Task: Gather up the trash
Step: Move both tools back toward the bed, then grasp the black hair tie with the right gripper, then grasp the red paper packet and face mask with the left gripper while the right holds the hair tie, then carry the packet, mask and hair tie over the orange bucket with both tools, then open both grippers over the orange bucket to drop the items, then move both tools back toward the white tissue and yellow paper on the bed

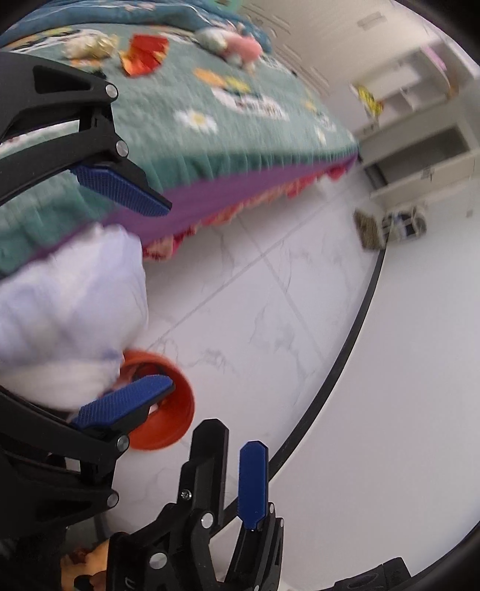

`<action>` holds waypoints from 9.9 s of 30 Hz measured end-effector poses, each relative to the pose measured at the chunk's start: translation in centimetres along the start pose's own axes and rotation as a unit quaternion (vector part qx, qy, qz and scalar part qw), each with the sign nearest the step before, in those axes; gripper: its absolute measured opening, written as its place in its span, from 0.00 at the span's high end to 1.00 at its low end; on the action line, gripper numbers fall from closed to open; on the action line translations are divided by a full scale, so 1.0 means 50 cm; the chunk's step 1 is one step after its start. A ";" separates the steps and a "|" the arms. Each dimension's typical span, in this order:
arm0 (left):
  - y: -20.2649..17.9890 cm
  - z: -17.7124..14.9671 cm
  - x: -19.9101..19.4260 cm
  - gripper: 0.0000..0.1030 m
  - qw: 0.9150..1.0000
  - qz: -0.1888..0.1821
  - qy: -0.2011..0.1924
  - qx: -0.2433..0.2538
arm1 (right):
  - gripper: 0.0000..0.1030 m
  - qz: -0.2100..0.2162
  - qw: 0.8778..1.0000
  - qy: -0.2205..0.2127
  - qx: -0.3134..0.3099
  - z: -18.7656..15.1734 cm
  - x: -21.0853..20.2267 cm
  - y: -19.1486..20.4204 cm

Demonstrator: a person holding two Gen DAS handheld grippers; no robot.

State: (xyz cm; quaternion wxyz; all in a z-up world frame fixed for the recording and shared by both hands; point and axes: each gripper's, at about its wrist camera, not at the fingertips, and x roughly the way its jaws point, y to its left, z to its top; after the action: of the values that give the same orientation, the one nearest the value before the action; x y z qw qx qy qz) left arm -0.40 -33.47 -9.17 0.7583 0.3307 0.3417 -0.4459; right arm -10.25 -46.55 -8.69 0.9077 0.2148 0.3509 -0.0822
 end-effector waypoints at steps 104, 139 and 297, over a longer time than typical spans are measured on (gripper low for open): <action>0.888 -0.205 0.309 0.15 0.949 0.093 0.077 -0.292 | 0.87 0.140 0.953 0.137 -0.233 0.283 0.837 0.576; 0.838 -0.212 0.194 0.88 0.949 0.086 0.033 -0.302 | 0.87 0.157 0.961 0.096 -0.207 0.325 0.773 0.567; -0.164 0.047 0.190 0.12 0.990 -0.105 0.082 0.055 | 0.67 -0.097 0.983 0.036 0.150 -0.150 -0.003 -0.252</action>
State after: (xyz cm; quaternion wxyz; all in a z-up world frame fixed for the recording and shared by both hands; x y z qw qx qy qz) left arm -3.77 -42.78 -17.20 0.6575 0.3696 0.4102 -0.5127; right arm -18.65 -54.49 -17.74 0.8398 0.3160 0.3860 -0.2142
